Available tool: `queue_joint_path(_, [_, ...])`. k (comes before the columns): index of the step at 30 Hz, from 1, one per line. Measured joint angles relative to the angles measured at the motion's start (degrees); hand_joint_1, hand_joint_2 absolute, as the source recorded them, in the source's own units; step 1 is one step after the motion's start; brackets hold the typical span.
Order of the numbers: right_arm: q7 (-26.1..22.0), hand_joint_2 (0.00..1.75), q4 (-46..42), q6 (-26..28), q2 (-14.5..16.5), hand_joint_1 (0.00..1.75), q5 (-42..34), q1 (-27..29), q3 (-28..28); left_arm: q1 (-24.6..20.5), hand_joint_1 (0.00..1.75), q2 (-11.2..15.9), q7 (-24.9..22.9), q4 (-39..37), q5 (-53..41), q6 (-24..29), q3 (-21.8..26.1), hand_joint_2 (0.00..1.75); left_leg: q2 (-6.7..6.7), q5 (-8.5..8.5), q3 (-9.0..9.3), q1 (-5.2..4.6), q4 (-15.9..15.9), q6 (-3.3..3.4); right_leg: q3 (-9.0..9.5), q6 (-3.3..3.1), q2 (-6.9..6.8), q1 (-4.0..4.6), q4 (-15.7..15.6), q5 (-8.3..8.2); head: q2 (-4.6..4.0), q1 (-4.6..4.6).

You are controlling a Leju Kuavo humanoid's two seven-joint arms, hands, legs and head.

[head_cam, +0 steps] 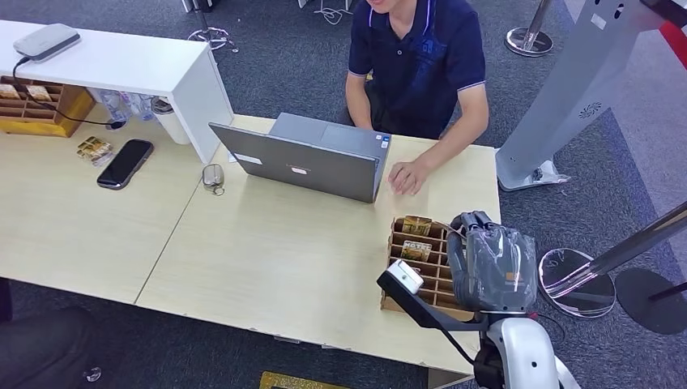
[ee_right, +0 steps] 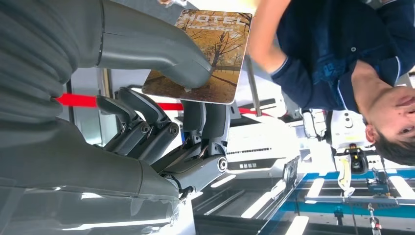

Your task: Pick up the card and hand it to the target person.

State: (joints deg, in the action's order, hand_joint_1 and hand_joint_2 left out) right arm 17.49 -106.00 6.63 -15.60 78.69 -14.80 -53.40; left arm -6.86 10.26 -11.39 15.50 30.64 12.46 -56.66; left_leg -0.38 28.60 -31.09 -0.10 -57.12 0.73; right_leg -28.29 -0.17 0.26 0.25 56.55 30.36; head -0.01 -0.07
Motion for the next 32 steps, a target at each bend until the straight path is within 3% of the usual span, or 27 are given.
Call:
queue_joint_path(12, [0.57,1.75,1.84,0.3,1.27,1.75,-3.37,-2.67,0.06,-0.01,0.0,-0.01,0.22,0.0,-0.97,-0.51,-0.01,0.0,0.0,0.0,-0.01,0.0,0.0,0.0,0.0,0.0,0.0,0.0,0.0,0.0,0.01,0.01])
queue_joint_path(19, [1.42,1.75,7.46,3.67,2.72,1.75,-6.5,-6.19,0.64,-0.02,0.0,-0.03,0.78,0.0,-2.05,-1.16,-0.01,0.0,-0.01,-0.02,-0.01,0.0,0.0,0.01,0.01,0.0,-0.01,0.0,0.01,0.0,0.01,0.01])
queue_joint_path(20, [1.52,1.75,8.13,3.97,2.93,1.56,-6.54,-6.57,0.75,-0.02,0.0,-0.03,0.79,0.0,-2.16,-1.19,-0.01,0.0,-0.01,-0.01,-0.01,0.0,0.0,0.01,0.01,0.0,-0.01,0.0,0.01,0.0,0.01,0.01])
queue_joint_path(23, [2.07,1.75,10.0,4.34,3.59,0.31,-6.23,-7.78,0.89,-0.03,0.0,-0.03,0.84,0.0,-2.43,-1.2,-0.01,0.0,0.0,-0.01,-0.01,0.0,0.0,0.01,0.0,0.0,0.0,0.0,0.01,0.0,0.01,0.0])
queue_joint_path(24, [2.27,1.75,10.64,4.35,3.79,0.06,-6.1,-8.11,0.89,-0.04,0.0,-0.03,0.89,0.0,-2.46,-1.2,-0.01,0.0,0.0,-0.01,-0.01,0.0,0.0,0.01,0.0,0.0,0.0,0.0,0.01,0.0,0.01,0.01])
queue_joint_path(32, [2.62,1.75,13.31,4.08,4.74,0.0,-6.42,-8.12,0.87,-0.03,0.0,-0.03,1.18,0.0,-1.89,-1.15,-0.01,0.0,-0.01,-0.01,0.0,0.0,0.0,0.01,0.0,0.0,-0.01,0.0,0.01,0.0,0.0,0.01])
